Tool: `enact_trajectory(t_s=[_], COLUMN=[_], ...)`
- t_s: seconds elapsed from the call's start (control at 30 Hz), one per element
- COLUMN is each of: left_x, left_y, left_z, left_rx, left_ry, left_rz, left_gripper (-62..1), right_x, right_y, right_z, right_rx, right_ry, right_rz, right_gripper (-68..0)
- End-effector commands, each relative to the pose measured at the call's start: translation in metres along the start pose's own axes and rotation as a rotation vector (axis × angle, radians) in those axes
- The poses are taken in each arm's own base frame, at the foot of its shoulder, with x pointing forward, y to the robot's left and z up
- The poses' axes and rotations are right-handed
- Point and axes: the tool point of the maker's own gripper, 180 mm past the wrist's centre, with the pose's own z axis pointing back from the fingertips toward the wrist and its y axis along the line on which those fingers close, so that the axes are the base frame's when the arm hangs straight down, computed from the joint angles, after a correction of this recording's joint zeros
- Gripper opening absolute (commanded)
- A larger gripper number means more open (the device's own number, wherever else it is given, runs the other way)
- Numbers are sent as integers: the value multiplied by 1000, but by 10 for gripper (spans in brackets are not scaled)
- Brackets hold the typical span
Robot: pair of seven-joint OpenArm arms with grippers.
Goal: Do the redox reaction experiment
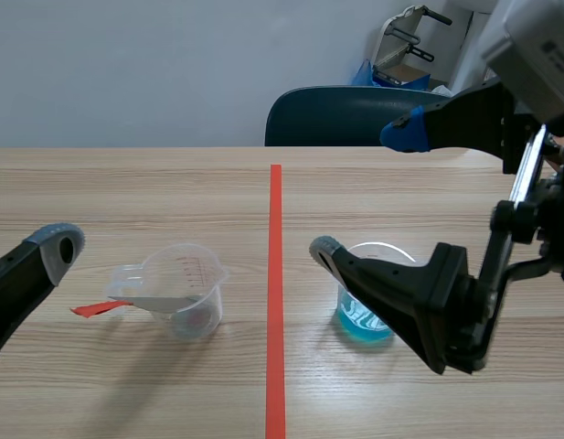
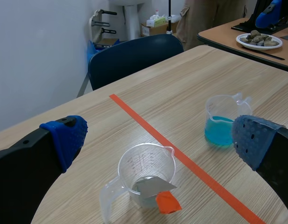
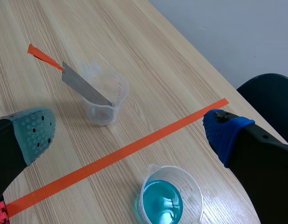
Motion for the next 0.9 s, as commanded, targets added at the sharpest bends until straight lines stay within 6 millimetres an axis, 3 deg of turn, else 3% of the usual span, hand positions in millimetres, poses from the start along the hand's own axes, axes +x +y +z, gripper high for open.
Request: enact_trajectory(t_s=[0.0,0.13,0.87], left_x=[4,-4,-8], left_y=[-1,-6,-6], left_z=[-1,0,0], left_rx=[0,-31,-31], left_ry=[-17,26,46], left_rz=[7,-63,-65], left_gripper=[14,14,14], right_x=[6,6,6], right_y=[-2,-2,-2], right_z=[-1,-1,-1], right_rx=[-6,-5,-1], right_ry=[-28,-29,-29], right_rz=[-3,-3,-2], right_gripper=[4,4,4])
